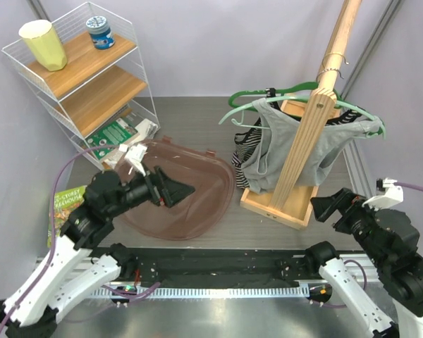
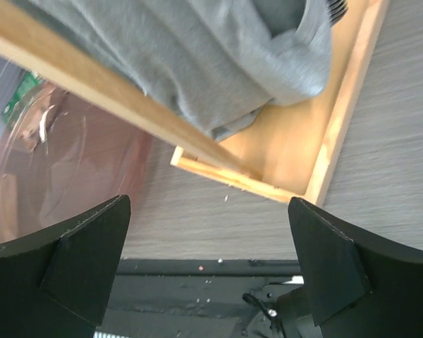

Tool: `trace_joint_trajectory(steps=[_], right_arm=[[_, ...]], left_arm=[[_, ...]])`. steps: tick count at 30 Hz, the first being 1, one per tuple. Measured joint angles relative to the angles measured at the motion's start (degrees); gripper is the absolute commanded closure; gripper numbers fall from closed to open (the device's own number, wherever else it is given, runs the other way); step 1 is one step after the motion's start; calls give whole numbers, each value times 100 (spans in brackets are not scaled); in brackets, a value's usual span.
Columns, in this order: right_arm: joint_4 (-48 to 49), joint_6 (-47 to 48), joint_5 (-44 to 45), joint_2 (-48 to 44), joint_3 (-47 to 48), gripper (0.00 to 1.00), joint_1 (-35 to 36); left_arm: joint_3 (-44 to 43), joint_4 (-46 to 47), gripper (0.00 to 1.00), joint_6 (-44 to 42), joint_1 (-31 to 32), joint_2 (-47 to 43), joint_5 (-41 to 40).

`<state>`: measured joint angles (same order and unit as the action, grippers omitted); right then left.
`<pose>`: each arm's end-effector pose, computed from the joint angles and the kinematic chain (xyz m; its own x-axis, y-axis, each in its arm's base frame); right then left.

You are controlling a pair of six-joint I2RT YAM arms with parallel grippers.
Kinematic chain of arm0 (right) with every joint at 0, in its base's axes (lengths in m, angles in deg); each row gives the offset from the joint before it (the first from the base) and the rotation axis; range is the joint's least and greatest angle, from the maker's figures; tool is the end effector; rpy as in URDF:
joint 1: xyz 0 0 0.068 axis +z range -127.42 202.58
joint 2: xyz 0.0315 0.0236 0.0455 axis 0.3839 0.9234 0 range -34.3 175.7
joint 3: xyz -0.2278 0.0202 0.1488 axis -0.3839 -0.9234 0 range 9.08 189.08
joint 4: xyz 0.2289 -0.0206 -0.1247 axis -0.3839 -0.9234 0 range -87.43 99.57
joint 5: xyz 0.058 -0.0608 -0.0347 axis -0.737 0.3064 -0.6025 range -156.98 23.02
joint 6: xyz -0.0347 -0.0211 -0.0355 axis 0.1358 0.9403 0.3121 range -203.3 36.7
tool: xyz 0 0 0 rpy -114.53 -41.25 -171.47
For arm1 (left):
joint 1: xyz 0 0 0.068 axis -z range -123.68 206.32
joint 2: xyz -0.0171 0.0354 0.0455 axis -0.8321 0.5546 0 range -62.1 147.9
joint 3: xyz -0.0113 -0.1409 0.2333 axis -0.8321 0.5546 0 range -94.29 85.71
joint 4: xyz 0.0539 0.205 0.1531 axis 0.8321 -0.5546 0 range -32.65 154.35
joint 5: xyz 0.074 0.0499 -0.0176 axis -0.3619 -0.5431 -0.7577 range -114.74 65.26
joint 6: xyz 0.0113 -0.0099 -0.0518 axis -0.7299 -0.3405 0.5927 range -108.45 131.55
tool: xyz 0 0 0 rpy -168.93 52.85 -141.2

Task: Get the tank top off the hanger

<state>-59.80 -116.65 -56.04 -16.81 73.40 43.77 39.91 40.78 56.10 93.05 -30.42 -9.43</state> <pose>-0.0043 -0.0089 0.3708 -0.4038 0.4222 -0.8116 0.0365 0.8939 0.4469 0.0948 -0.0824 0.3523 -0.6449 -0.3631 -0.6725 0.4675 0.5087 -0.7230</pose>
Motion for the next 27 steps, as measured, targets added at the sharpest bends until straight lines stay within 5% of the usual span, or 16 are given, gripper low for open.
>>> trace_joint_trajectory(steps=[6, 14, 20, 27], right_arm=[[-26, 424, 570, 699, 1088, 1, 0], [-2, 966, 483, 1368, 2573, 1, 0], [-26, 1056, -48, 1364, 2850, 1, 0], [-313, 1005, -531, 1338, 2970, 1, 0]], left_arm=[[-1458, 323, 38, -326, 0, 1770, 787], [-3923, 138, 38, -1626, -2, 3261, 1733], [-5906, -111, 35, -2691, -7, 3917, 2153], [-7353, -114, 45, -3106, -37, 5230, 3014]])
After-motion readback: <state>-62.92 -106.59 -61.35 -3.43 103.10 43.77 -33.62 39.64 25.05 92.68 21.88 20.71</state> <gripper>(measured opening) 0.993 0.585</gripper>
